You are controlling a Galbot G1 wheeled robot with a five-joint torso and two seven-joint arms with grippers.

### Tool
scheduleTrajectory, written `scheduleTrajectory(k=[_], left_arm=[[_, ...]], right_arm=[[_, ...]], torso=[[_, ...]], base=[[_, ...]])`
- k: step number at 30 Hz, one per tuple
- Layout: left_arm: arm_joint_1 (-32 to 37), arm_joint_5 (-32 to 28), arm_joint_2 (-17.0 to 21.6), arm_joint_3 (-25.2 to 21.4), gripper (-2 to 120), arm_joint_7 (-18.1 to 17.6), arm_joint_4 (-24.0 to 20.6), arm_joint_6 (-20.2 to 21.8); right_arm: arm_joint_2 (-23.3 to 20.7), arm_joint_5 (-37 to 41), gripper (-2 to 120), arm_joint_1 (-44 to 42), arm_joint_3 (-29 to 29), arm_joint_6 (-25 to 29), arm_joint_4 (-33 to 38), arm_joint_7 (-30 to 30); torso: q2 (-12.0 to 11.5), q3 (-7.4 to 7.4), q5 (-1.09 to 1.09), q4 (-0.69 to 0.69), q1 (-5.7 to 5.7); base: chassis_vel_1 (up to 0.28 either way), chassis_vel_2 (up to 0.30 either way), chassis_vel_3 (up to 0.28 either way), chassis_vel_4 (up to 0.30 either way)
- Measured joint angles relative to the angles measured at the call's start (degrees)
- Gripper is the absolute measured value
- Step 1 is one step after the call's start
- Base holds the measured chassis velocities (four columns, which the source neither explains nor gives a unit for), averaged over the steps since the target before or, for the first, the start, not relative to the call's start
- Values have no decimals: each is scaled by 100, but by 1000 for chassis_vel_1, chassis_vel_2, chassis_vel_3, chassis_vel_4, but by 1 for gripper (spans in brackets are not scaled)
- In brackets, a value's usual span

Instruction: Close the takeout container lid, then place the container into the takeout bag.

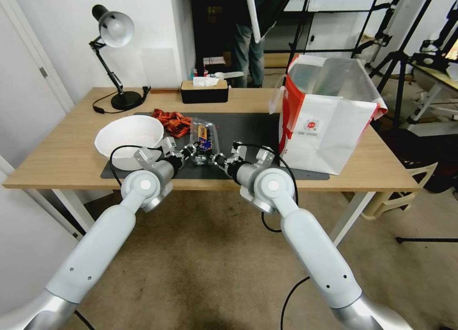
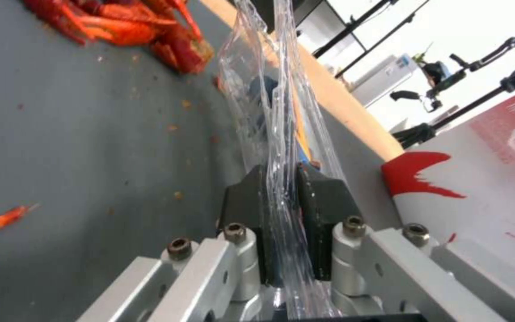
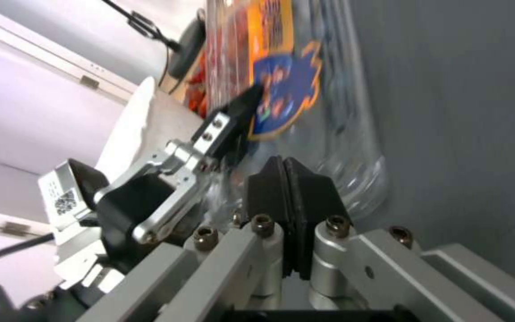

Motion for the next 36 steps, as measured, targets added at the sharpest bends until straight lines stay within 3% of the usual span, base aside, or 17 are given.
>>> scheduleTrajectory(k=[3, 5, 6, 8, 9, 12, 13, 16, 26, 28, 36], left_arm=[[0, -16, 13, 0, 9, 28, -35, -30], [25, -29, 37, -21, 9, 104, -171, -97], [25, -29, 37, -21, 9, 104, -171, -97], [50, -31, 96, -46, 9, 311, -343, -197], [50, -31, 96, -46, 9, 311, -343, -197], [173, 1, 205, -209, 9, 528, -598, -271], [173, 1, 205, -209, 9, 528, -598, -271], [544, 275, 413, -560, 9, 827, -971, -483], [433, 828, 643, -474, 9, 1543, -1115, -987], [247, 964, 694, -361, 9, 1760, -1092, -1124], [-534, 1240, 785, 235, 8, 1995, -782, -1380]], right_arm=[[-75, -452, 3, -70, 12, 23, 143, -187], [-382, -2023, 14, -397, 84, 337, 528, -1064], [-382, -2023, 14, -397, 84, 337, 528, -1064], [-835, -3870, 24, -937, 244, 1027, 971, -1998], [-835, -3870, 24, -937, 244, 1027, 971, -1998], [-1109, -4975, 39, -1326, 340, 1639, 1215, -2296], [-1109, -4975, 39, -1326, 340, 1639, 1215, -2296], [-1142, -5598, 54, -1521, 280, 2098, 1269, -2340], [-1077, -6496, 86, -2504, 561, 2913, 1530, -2291], [-1037, -6619, 96, -2844, 596, 3054, 1571, -2272], [-921, -6855, 100, -3382, 633, 3207, 1663, -2257]], torso=[[0, -1, 1, 1, 0], [1, -1, 0, -1, 0], [1, -1, 0, -1, 0], [2, -1, 1, -2, 0], [2, -1, 1, -2, 0], [2, -1, -1, -7, -1], [2, -1, -1, -7, -1], [2, -1, 1, 6, 0], [1, -1, 0, -3, 0], [2, -1, 0, -2, -1], [2, 0, 0, 0, -1]], base=[[0, 0, 0, 0], [0, 0, 0, 0], [0, 0, 0, 0], [0, 0, 0, 0], [0, 0, 0, 0], [0, 0, 0, 0], [0, 0, 0, 0], [0, 0, 0, 0], [0, 0, 0, 0], [0, 0, 0, 0], [0, 0, 0, 0]])
